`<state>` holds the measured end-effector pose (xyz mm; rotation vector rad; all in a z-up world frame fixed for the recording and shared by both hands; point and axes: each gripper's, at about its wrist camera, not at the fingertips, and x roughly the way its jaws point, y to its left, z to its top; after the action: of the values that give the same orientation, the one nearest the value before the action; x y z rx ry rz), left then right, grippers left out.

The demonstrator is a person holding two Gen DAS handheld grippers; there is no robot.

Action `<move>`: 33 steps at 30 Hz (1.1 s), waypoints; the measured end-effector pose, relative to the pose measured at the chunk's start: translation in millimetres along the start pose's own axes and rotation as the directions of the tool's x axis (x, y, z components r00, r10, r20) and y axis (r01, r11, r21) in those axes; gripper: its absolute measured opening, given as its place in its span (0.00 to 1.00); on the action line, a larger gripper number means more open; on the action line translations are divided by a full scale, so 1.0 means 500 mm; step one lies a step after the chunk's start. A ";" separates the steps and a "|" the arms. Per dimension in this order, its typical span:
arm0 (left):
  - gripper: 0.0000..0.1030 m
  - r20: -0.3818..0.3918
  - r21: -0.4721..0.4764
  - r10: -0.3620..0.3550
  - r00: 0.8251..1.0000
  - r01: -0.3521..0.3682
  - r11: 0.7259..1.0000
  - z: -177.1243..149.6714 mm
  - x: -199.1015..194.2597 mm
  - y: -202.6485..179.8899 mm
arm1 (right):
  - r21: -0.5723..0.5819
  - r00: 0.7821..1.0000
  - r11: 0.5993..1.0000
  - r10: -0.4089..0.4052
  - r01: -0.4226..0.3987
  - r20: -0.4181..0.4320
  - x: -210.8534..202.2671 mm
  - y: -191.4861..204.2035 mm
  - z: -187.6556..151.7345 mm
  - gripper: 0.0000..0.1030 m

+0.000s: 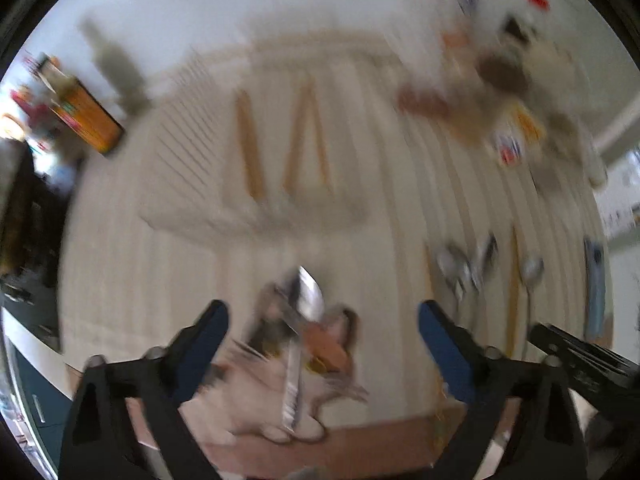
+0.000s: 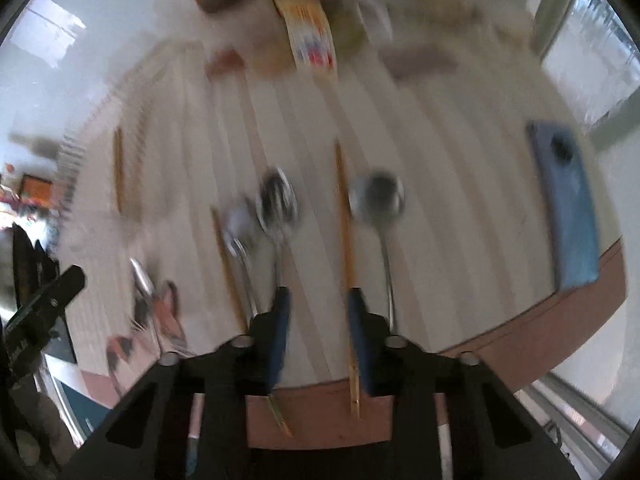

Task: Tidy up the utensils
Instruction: 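Move both open tools back toward the remaining spoons and chopsticks, then close the left tool on a chopstick while the right tool grasps another chopstick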

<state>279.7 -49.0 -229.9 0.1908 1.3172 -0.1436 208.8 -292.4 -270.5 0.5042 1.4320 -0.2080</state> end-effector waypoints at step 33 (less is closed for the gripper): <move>0.01 -0.212 0.004 -0.133 0.968 0.137 0.991 -0.085 0.143 -0.108 | -0.036 0.992 0.992 -0.125 0.124 -0.013 0.098 -0.030 -0.066 0.01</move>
<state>245.7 -92.1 -312.4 0.1343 1.5418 -0.2566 179.7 -282.8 -323.3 0.3885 1.4812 -0.2784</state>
